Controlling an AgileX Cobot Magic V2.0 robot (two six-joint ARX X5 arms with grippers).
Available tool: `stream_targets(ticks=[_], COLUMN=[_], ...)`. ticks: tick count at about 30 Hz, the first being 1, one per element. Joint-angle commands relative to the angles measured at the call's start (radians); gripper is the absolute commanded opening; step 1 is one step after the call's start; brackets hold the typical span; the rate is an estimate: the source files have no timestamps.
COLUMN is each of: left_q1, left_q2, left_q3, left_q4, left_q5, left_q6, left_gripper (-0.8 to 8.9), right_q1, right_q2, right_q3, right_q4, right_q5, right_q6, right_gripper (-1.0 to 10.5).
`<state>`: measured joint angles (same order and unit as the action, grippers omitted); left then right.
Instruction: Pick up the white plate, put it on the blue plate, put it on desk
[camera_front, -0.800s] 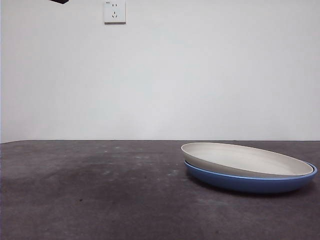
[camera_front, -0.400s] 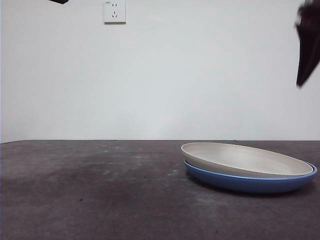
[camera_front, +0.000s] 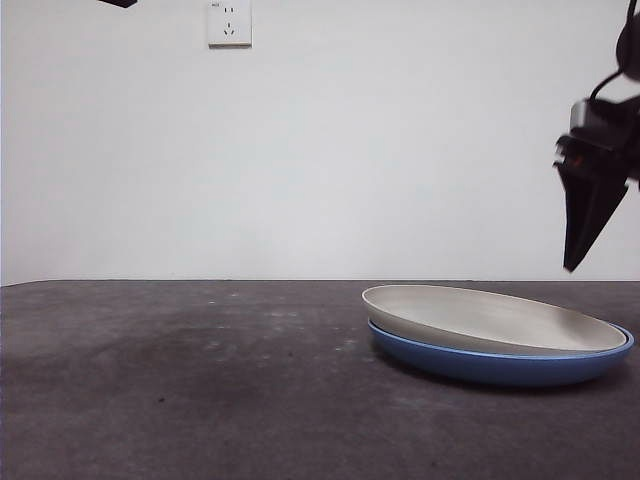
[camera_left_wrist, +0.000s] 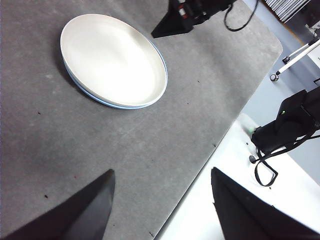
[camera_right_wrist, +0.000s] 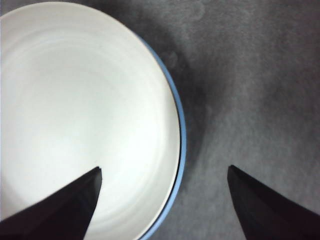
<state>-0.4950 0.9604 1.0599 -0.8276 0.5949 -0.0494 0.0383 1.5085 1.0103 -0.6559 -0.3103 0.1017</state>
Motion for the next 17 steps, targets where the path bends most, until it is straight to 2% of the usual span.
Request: stream_targets(ticks=[1, 13, 17], left_q1=[-0.006, -0.006, -0.006], left_q2=[0.006, 0.006, 0.006], left_q3=[0.01, 0.01, 0.01], left_q4=[0.009, 0.012, 0.011], left_q5=[0.005, 0.005, 0.005], left_q6=[0.013, 0.012, 0.012], left_gripper=[3.08, 3.08, 3.08], right_q1=[0.003, 0.026, 0.031], right_q2=[0.055, 0.156, 0.172], right_q3=[0.003, 0.003, 0.003], right_q4=[0.024, 0.085, 0.095], right_q5=[-0.002, 0.001, 0.003], right_q6=[-0.008, -0.008, -0.008], right_gripper=[3.5, 2.9, 2.2])
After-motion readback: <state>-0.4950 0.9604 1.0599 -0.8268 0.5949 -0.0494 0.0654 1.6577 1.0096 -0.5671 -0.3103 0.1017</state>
